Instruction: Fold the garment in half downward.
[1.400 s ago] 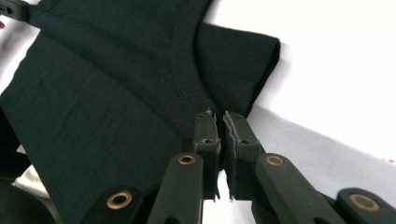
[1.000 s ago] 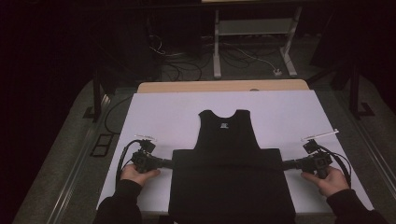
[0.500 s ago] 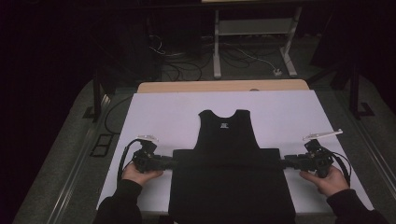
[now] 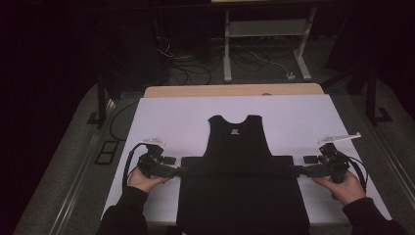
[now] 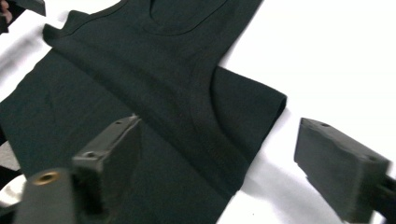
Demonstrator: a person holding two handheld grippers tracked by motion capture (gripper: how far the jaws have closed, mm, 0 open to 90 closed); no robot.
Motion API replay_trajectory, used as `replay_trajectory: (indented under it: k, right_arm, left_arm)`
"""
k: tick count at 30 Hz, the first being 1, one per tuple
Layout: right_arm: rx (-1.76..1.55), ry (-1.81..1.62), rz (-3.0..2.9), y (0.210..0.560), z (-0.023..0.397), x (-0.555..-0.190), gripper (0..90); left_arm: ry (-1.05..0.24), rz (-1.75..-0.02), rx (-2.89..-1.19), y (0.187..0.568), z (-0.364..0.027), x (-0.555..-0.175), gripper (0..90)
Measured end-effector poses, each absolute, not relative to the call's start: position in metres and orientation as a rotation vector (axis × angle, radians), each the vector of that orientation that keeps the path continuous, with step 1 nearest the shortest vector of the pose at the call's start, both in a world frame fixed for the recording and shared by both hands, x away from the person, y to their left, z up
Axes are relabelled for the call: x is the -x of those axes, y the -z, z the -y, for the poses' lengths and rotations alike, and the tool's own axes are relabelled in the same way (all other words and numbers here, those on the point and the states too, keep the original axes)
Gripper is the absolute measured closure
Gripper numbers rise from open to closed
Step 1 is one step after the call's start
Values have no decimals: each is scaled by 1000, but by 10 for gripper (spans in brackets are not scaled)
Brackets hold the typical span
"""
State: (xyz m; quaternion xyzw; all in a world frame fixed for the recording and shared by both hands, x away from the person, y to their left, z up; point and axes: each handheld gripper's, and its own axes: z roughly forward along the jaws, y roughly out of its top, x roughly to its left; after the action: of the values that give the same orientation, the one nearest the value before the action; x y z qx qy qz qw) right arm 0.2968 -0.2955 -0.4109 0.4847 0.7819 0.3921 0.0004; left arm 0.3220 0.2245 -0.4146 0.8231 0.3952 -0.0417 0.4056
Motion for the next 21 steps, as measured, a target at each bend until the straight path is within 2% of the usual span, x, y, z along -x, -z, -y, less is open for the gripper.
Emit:
replay_trajectory:
  k: [4,7,10,21]
  right_arm:
    - [-1514,-1226,-2458,409,294,-299,26]
    - [-1502,-1237,-2460,407,294,-301,0]
    - [-1488,-1243,-2460,404,293,-302,0]
    - [-1406,-1252,-2457,394,288,-308,0]
  left_arm:
    - [96,-989,-2084,413,-223,-323,108]
    - [81,-990,-2091,410,-221,-325,39]
    - [68,-987,-2090,408,-218,-327,0]
    - [43,-942,-2117,397,-211,-333,0]
